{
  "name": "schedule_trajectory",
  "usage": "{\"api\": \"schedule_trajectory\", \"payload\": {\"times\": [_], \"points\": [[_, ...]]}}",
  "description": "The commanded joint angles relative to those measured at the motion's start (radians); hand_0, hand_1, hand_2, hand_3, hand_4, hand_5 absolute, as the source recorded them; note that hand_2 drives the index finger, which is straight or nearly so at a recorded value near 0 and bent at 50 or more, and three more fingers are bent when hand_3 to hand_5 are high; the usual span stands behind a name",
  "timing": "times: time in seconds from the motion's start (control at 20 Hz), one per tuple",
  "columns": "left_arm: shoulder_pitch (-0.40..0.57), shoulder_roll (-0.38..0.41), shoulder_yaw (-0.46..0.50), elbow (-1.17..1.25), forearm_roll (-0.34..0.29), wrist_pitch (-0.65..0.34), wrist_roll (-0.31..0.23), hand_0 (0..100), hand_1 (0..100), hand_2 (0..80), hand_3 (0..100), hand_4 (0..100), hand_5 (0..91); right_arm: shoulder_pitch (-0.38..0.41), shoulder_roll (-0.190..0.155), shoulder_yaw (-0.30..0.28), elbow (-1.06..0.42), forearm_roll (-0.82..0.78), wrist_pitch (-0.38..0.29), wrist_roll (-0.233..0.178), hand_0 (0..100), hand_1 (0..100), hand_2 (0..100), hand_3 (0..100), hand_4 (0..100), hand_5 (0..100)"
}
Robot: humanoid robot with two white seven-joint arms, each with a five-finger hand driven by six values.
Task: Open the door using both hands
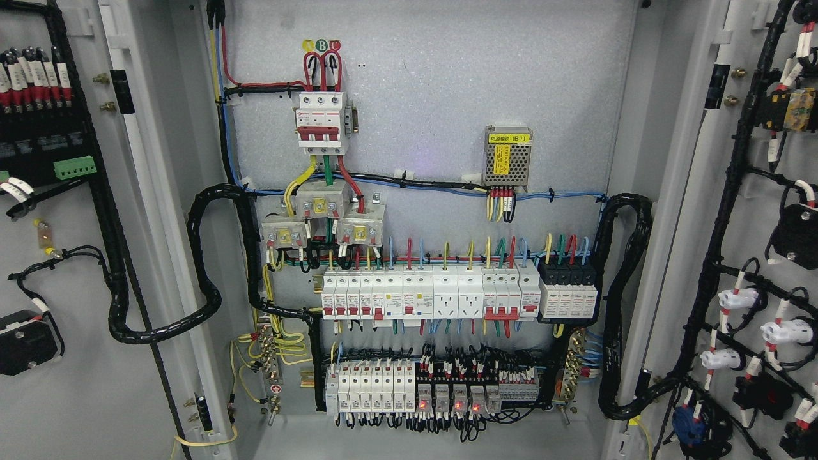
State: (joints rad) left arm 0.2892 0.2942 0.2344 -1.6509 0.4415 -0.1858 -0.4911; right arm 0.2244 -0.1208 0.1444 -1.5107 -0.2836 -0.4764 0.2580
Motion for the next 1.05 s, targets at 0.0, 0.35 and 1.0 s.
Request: {"api": "schedule_trajectory", "payload": {"times": [0.0,0.35,1.0], "points": [[0.027,-0.273,-0.24,-0.096,-0.152,-0.02,0.165,30,0,2.8,3,4,0.0,-0.008,0.087,0.109,-0.04,0.04,0.033,-0.029,22,0,0,0,0,0],[0.024,-0.276,-0.253,-0.096,-0.199,-0.066,0.269,30,0,2.8,3,4,0.0,-0.007,0.084,0.146,-0.04,0.054,0.039,-0.048,22,0,0,0,0,0],[0.019,-0.277,-0.248,-0.086,-0.205,-0.064,0.27,30,0,2.8,3,4,0.0,0.007,0.073,0.146,-0.043,0.054,0.03,-0.046,22,0,0,0,0,0]]}}
